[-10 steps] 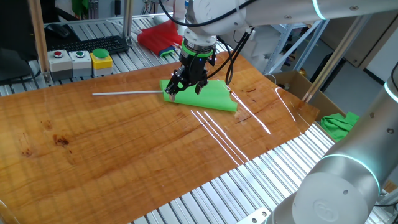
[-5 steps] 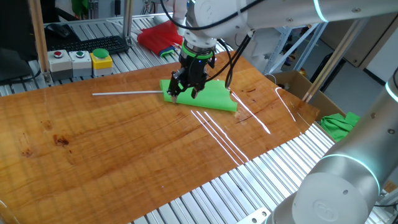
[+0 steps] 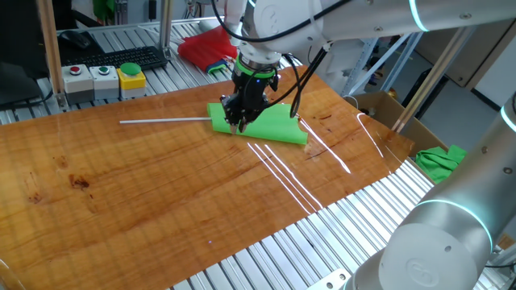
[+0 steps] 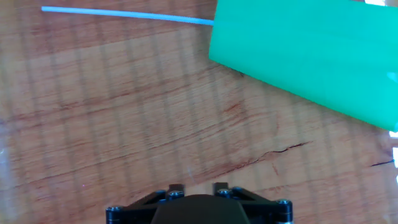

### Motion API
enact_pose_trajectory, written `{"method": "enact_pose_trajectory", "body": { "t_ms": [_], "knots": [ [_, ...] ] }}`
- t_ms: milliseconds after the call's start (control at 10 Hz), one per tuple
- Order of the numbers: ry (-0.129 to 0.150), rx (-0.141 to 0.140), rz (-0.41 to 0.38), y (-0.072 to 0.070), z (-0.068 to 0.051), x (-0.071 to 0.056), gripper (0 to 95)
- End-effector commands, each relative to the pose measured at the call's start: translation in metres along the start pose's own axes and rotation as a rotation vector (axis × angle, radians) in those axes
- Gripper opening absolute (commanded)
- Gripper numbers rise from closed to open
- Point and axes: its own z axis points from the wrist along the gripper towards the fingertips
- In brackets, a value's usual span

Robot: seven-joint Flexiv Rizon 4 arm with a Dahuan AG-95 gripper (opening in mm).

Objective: Wave the flag

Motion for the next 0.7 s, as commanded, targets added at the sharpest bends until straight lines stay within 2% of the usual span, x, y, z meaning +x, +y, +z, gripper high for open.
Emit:
{"method": "enact_pose_trajectory", "body": {
  "t_ms": [100, 300, 500, 700],
  "knots": [
    [0.018, 0.006, 0.127, 0.004, 0.01, -0.002, 0.0],
    [0.038, 0.017, 0.221, 0.01, 0.028, -0.007, 0.0],
    [0.031, 0.014, 0.361, 0.016, 0.047, -0.013, 0.0],
    [0.032, 0.015, 0.496, 0.021, 0.068, -0.025, 0.0]
  ]
}}
